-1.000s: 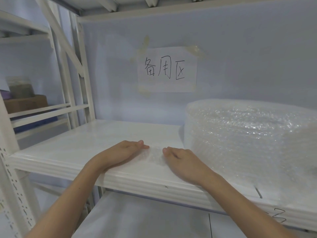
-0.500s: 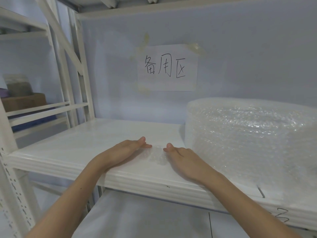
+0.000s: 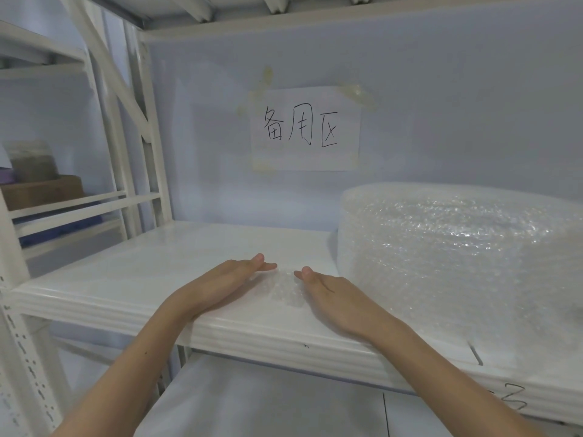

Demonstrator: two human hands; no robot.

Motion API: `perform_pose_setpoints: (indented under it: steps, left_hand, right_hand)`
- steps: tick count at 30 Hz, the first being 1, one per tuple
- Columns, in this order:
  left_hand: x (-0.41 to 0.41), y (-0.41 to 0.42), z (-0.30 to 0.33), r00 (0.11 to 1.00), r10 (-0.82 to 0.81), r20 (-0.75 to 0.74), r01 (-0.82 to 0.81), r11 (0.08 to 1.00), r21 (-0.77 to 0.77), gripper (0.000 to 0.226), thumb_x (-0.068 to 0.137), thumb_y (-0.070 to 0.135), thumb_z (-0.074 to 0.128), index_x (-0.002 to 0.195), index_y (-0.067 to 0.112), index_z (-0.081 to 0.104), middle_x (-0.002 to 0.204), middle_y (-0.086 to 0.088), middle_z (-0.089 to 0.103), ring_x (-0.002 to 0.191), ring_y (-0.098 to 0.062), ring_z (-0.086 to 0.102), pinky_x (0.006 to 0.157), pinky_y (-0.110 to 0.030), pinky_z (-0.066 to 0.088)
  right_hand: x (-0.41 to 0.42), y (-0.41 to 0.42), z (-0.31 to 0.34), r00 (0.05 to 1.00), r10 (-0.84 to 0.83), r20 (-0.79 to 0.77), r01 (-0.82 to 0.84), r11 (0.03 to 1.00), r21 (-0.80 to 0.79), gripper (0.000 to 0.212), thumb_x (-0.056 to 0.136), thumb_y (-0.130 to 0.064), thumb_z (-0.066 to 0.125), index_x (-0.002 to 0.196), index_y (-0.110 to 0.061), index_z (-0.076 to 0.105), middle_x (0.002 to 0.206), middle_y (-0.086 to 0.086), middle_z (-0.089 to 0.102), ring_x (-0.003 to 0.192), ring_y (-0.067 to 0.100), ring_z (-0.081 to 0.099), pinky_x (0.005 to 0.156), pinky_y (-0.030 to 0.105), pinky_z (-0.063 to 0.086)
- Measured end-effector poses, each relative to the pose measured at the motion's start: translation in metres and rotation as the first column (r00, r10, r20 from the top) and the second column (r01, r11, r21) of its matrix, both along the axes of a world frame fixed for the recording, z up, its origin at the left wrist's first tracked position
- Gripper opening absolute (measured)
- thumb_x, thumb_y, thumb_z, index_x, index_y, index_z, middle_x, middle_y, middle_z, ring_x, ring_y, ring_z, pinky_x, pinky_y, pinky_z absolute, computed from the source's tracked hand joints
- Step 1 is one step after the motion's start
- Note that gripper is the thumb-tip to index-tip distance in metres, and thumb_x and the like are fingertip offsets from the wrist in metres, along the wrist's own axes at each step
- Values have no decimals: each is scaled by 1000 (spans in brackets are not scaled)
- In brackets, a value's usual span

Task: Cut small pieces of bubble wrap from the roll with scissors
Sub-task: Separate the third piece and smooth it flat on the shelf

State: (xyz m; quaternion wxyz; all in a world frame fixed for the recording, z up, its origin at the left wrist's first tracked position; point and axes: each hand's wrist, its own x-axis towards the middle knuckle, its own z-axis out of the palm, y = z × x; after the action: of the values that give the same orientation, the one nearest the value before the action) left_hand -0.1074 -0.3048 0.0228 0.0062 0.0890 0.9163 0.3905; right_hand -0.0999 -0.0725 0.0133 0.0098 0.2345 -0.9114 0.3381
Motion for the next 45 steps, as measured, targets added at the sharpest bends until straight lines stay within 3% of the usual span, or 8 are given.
perform_pose_setpoints:
  steps: [4,7,14,19,35,41,45]
  left_hand:
    - [2,-2,-1,999,-2,-42,2,1000,-3,52,92,71,21,127,55,56,151,18,42,135,-6,39,115,-33,22]
    - [4,-2,-3,998,-9,-56,8,1000,-12,51,93,69,23,131,53,54,148,21,42,132,-2,38,113,-30,21]
    - [4,-4,-4,996,-35,-79,31,998,-47,49,94,64,36,136,46,53,144,27,46,136,-2,41,106,-23,25]
    - [0,-3,-4,1000,23,-18,-24,998,-56,53,94,69,21,130,52,56,151,18,42,140,-10,37,116,-33,21]
    - [0,1,-4,999,31,-35,-35,994,-104,54,93,69,15,126,55,56,156,11,38,142,-14,35,113,-33,20]
    - [1,0,-4,998,21,-51,-27,993,-117,50,90,74,14,109,62,59,155,13,39,141,-13,36,114,-36,19]
    - [1,-1,-5,998,22,-60,-30,992,-123,53,91,73,14,116,60,58,155,14,39,141,-13,36,116,-37,19]
  right_hand:
    - [0,-1,0,1000,15,-12,-15,1000,0,59,97,-59,27,145,-29,42,158,-12,29,147,6,20,118,28,15]
    - [-1,-1,-2,1000,0,-18,2,994,105,76,88,-69,40,151,-28,32,162,-11,17,148,9,17,119,31,14]
    - [-4,-1,-5,999,9,-34,-3,986,169,87,80,-70,53,152,-26,29,162,-9,19,148,10,20,117,30,19]
    - [-7,-3,-9,1000,7,-24,-2,985,173,91,71,-80,45,149,-34,33,160,-13,26,146,6,23,116,35,25]
    - [-5,-2,-7,999,32,-30,-25,980,199,83,79,-75,46,151,-37,28,161,-16,19,147,9,23,117,34,23]
    - [-5,-1,-8,998,41,-44,-33,984,175,82,79,-73,49,150,-46,19,162,-18,11,147,8,20,117,34,22]
    - [-5,-1,-8,998,41,-43,-34,986,161,84,78,-73,50,151,-47,17,163,-17,7,148,9,19,117,35,22]
